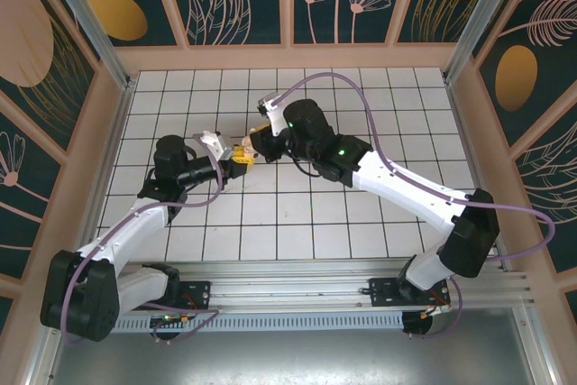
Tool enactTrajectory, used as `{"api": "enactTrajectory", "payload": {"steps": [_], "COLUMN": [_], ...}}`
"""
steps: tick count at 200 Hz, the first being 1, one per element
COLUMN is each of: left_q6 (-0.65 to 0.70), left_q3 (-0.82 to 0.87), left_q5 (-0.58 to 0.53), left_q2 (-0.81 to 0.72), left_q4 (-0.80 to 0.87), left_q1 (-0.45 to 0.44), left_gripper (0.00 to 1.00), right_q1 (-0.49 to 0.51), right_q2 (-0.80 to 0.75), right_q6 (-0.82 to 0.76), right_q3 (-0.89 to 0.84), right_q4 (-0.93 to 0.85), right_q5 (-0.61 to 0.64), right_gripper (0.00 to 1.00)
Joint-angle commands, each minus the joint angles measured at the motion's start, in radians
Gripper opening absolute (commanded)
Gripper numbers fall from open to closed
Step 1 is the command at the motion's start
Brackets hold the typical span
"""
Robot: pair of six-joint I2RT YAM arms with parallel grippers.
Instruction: Insert the wireless bluetooth earbuds into the charging case
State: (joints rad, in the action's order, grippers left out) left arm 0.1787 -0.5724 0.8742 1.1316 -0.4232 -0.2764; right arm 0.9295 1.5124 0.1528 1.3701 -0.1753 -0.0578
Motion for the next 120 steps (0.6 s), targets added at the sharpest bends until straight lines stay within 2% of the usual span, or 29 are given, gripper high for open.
{"api": "enactTrajectory", "payload": {"steps": [1, 35, 68, 120], "left_q6": [0.081, 0.115, 0.094, 0.028], "left_q3": [0.024, 0.036, 0.062, 0.068], "left_q5": [-0.069, -0.109, -0.151, -0.12], "left_q2": [-0.046, -0.059, -0.079, -0.075], "left_q4": [-0.053, -0.069, -0.125, -0.164], "left_q1": [-0.008, -0.01, -0.012, -0.011], "left_gripper": [0.02, 0.02, 0.02, 0.02], "right_q1": [0.023, 0.064, 0.071, 0.062], "right_q2": [-0.023, -0.047, -0.049, -0.025], "right_q6": [-0.038, -0.061, -0.057, -0.057], "right_q3": [0.017, -0.007, -0.025, -0.025], "right_q4": [0.046, 0.048, 0.053, 0.075], "right_q5": [0.011, 0.069, 0.097, 0.081], "right_gripper": [0.17, 0.17, 0.17, 0.17]}}
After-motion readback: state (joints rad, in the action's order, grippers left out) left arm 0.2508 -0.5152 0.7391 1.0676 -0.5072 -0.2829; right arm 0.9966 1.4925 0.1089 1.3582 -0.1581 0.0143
